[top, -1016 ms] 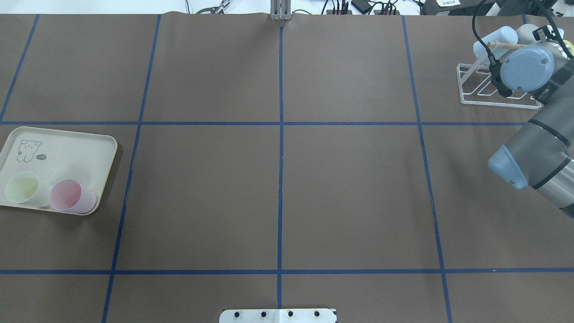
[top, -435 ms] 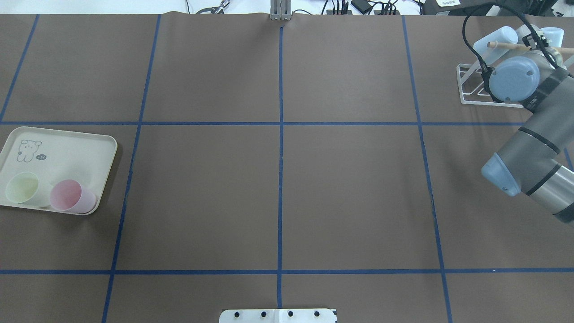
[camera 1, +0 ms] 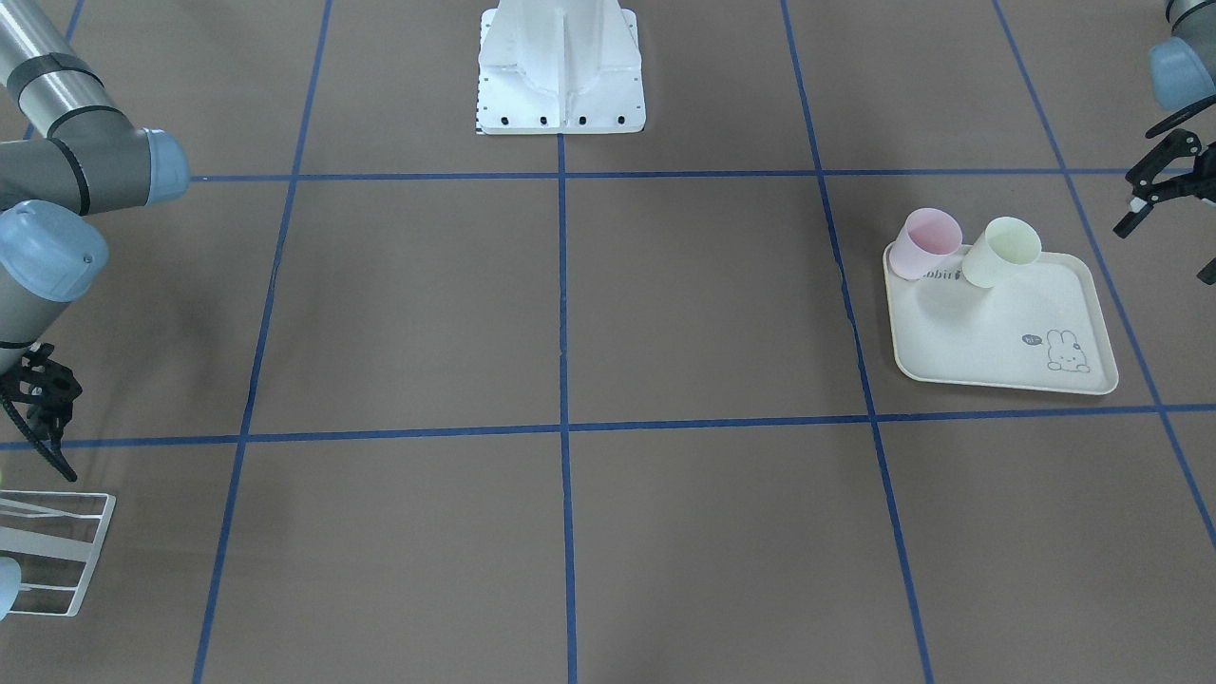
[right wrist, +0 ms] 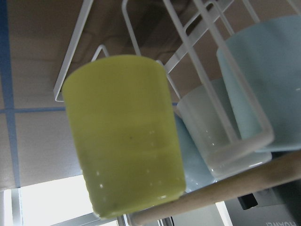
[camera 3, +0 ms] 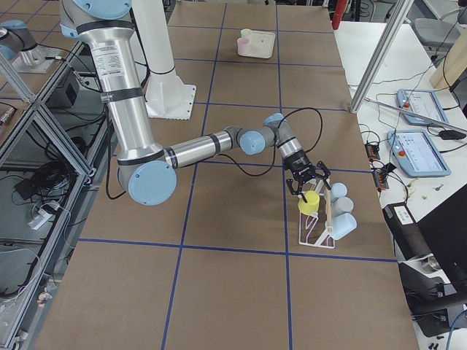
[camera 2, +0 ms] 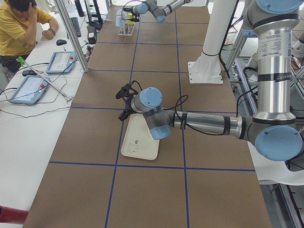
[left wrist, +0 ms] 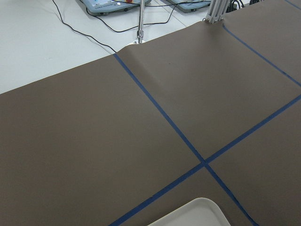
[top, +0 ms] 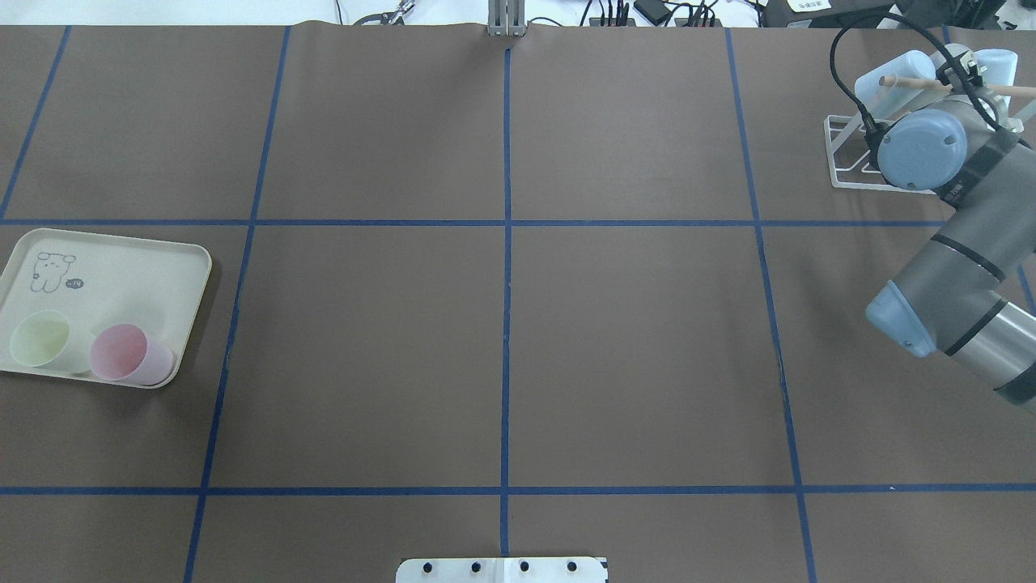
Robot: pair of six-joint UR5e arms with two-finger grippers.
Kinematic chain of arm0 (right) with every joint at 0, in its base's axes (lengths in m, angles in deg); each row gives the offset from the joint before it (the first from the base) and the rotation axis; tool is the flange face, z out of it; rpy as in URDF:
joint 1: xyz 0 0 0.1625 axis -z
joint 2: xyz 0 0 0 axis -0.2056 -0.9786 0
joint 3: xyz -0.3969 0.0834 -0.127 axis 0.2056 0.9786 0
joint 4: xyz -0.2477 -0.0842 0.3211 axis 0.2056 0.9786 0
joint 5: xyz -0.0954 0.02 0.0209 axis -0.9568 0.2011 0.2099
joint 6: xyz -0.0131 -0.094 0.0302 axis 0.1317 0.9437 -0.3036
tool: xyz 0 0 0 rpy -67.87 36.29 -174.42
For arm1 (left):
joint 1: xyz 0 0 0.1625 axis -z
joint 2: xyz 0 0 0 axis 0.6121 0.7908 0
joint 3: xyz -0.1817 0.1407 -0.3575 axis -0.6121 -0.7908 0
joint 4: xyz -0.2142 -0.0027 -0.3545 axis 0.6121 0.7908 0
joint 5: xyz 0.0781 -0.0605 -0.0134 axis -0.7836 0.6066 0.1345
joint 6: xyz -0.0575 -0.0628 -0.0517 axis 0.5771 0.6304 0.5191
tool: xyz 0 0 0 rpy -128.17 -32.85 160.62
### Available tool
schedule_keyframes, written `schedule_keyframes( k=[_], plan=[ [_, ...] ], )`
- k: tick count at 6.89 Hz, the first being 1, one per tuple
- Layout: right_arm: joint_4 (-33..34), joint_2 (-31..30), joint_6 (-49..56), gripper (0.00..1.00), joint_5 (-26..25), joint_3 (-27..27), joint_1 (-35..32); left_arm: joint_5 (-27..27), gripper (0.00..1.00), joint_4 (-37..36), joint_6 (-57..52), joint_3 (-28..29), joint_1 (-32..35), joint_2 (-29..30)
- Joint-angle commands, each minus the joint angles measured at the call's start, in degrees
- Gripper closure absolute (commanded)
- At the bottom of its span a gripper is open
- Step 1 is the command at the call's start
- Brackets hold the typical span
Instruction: Transfer IKEA cup to right arm and place on rack
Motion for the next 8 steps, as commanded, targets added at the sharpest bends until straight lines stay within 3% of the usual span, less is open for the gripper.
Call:
schedule_keyframes(
  k=[1, 2, 4, 6, 7, 8],
  plan=[
    [-3.4, 1.3, -3.1, 0.01, 1.1, -2.2, 0.1, -0.1, 0.0, 0.2, -0.2, 0.0, 0.1, -0.1],
    [-3.7, 1.3, -9.5, 0.01, 6.8, -5.0, 0.4, -0.5, 0.0, 0.6, -0.2, -0.2, 0.0, -0.5],
    [-4.4, 1.3, -30.0, 0.01, 24.3, -11.1, 0.8, -0.5, 0.0, 4.1, -0.1, -0.1, -0.2, -2.9],
    [-22.5, 0.5, -59.2, 0.0, 38.3, -10.7, 6.0, -0.3, 0.0, 5.9, 2.6, 0.1, -0.6, -2.9],
    [-32.8, 1.2, -73.7, 0.0, 38.4, -11.1, 10.9, -0.1, 0.0, 9.7, 2.9, 0.2, -1.3, -2.8],
    [-39.1, 1.3, -83.2, 0.0, 39.0, -11.5, 13.9, -0.7, 0.0, 11.3, 5.6, 0.3, -4.6, -2.8]
  ],
)
